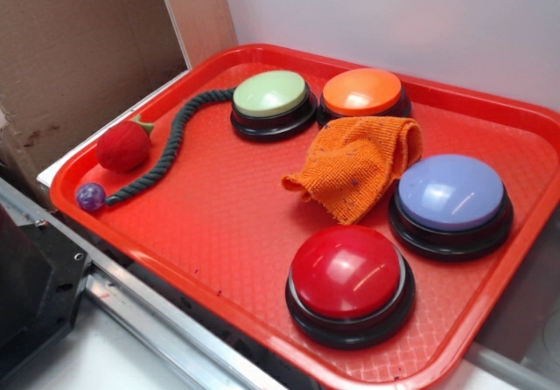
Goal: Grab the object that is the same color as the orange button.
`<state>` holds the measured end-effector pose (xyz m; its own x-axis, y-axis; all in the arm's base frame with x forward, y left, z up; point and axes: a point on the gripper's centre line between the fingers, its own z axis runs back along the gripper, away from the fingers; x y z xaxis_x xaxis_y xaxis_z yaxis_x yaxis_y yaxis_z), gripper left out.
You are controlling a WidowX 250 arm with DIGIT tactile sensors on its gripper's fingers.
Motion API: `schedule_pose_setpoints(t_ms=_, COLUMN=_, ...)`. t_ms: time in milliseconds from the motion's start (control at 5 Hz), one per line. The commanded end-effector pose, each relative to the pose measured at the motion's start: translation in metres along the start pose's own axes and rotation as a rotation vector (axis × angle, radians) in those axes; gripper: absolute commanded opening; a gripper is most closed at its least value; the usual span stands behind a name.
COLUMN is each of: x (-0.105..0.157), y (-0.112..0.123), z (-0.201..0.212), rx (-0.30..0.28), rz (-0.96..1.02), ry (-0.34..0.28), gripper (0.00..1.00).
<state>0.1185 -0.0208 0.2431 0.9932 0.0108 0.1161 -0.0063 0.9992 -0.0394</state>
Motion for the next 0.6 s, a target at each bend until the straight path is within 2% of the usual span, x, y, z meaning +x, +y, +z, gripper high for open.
schedule_pose_setpoints(t_ms=0, x=0.000, y=0.000, z=0.000, rx=0.000, rz=0.000, ry=0.000, gripper=1.00)
schedule_pose_setpoints(t_ms=200, x=0.020, y=-0.007, z=-0.012, rx=0.008, rz=0.029, ry=-0.018, gripper=1.00)
schedule_pose_setpoints(t_ms=400, x=0.037, y=-0.014, z=-0.027, rx=-0.016, rz=0.074, ry=-0.019, gripper=1.00)
